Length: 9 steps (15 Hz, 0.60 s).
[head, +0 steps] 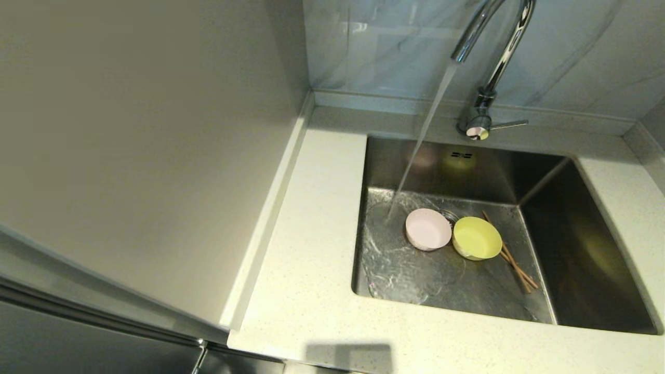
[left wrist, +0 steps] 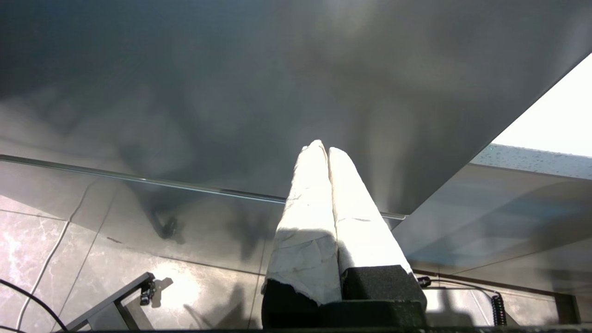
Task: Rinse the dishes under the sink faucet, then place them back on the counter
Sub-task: Wait for the water to rinse the bowl
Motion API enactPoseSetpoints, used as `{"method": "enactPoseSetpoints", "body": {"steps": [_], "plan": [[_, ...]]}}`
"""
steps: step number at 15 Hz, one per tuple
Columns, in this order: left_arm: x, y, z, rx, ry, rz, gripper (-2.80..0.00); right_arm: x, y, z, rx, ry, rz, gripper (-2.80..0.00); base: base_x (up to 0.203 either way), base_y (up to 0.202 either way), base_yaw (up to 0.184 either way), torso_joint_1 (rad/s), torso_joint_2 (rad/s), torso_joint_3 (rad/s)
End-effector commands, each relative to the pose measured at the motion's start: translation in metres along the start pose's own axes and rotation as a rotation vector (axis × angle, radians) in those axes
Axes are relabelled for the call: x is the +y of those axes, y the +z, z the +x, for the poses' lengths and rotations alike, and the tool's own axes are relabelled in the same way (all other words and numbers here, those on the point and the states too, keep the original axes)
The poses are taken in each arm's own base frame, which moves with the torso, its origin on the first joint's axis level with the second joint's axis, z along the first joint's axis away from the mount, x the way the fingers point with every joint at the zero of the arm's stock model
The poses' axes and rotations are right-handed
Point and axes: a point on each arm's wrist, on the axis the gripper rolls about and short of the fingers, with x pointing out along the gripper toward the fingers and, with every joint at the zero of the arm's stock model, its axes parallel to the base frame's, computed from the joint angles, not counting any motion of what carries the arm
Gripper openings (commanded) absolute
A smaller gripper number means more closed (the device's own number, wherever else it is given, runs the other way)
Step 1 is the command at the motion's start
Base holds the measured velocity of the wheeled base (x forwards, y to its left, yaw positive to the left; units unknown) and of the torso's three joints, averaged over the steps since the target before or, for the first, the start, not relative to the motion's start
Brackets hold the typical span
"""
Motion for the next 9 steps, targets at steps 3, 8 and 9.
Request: {"method": "enactPoseSetpoints", "body": {"steps": [3, 8, 9], "plan": [[0.0, 0.0, 0.0, -0.003, 0.001, -0.001, -2.8, 0.004, -0.041, 0.01, 0.097, 0.03, -0.002, -2.8, 0.0, 0.0, 0.0, 0.0, 0.0, 0.0], [0.0, 0.0, 0.0, -0.003, 0.001, -0.001, -2.8, 0.005, -0.047, 0.011, 0.146, 0.047, 0.013, -2.8, 0.0, 0.0, 0.0, 0.0, 0.0, 0.0], [0.0, 0.0, 0.0, -0.003, 0.001, -0.001, -2.8, 0.005, -0.047, 0.011, 0.147, 0.047, 0.013, -2.8, 0.0, 0.0, 0.0, 0.0, 0.0, 0.0]]}}
